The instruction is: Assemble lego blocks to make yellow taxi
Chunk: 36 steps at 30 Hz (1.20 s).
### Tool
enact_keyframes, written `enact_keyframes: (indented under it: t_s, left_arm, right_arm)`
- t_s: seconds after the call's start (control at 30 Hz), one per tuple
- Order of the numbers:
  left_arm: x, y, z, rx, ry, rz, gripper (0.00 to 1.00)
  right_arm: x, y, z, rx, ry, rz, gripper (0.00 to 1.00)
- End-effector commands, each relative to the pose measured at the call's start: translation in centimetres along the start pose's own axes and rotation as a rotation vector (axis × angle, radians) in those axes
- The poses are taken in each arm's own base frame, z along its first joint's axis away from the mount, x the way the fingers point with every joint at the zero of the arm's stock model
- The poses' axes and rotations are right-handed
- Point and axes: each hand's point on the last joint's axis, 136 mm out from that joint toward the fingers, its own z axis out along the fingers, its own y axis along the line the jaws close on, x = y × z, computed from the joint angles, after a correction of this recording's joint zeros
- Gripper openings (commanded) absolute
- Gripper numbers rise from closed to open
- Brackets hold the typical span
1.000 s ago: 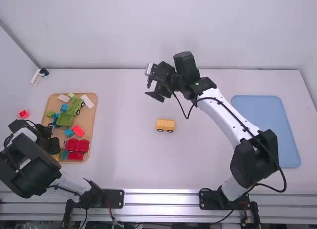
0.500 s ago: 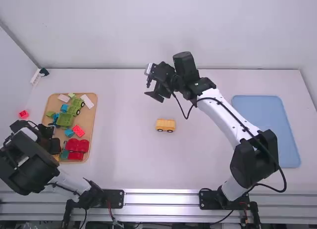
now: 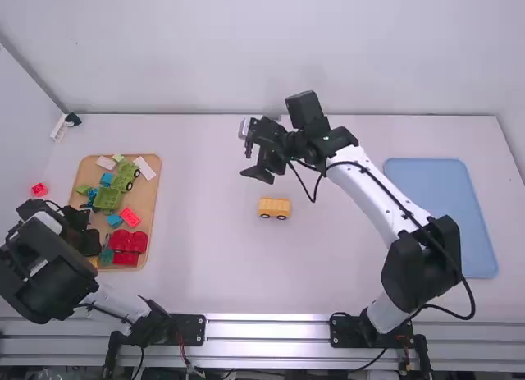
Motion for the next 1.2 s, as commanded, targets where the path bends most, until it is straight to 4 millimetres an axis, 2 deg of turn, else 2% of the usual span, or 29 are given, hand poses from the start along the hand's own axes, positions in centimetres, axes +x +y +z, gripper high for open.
enact_keyframes:
  t_s: [0.0, 0.13, 0.33, 0.5, 0.63, 0.8, 0.9, 0.93, 1.0, 1.17]
  left_arm:
    - [0.7, -0.5, 0.5, 0.023, 0.013, 0.006, 0.50]
    - [0.8, -0.6, 1.1, 0.006, 0.004, 0.010, 0.51]
    - [1.0, -0.6, 1.3, 0.003, 0.008, 0.010, 0.47]
    - [2.0, -0.6, 1.2, -0.009, 0.059, -0.061, 0.47]
    - [2.3, -1.0, 1.2, 0.001, 0.077, -0.074, 0.52]
    - [2.3, -0.9, 1.2, -0.002, 0.072, -0.075, 0.51]
    - [2.1, -0.7, 1.2, -0.008, 0.065, -0.074, 0.45]
    - [2.0, -0.7, 1.2, -0.010, 0.062, -0.075, 0.35]
    - [1.9, -0.8, 1.3, -0.007, 0.051, -0.069, 0.25]
    - [1.6, -1.7, 1.5, 0.039, 0.024, -0.023, 0.32]
  right_arm:
    - [-2.0, -0.1, -0.6, -0.020, -0.059, -0.047, 0.99]
    - [-2.2, 0.2, -0.6, -0.036, -0.073, -0.047, 0.99]
    - [-2.2, 0.2, -0.6, -0.036, -0.073, -0.046, 0.99]
    - [-2.3, 0.1, -0.6, -0.034, -0.075, -0.049, 0.99]
    - [-2.3, 0.1, -0.6, -0.032, -0.078, -0.053, 0.99]
    - [-2.5, -0.1, -0.7, -0.026, -0.083, -0.056, 0.99]
    - [-2.6, -0.2, -0.7, -0.022, -0.087, -0.061, 0.99]
    - [-2.6, -0.2, -0.7, -0.021, -0.088, -0.063, 0.99]
    - [-2.6, -0.2, -0.7, -0.020, -0.089, -0.066, 0.99]
    - [-2.6, -0.2, -0.7, -0.020, -0.089, -0.067, 0.99]
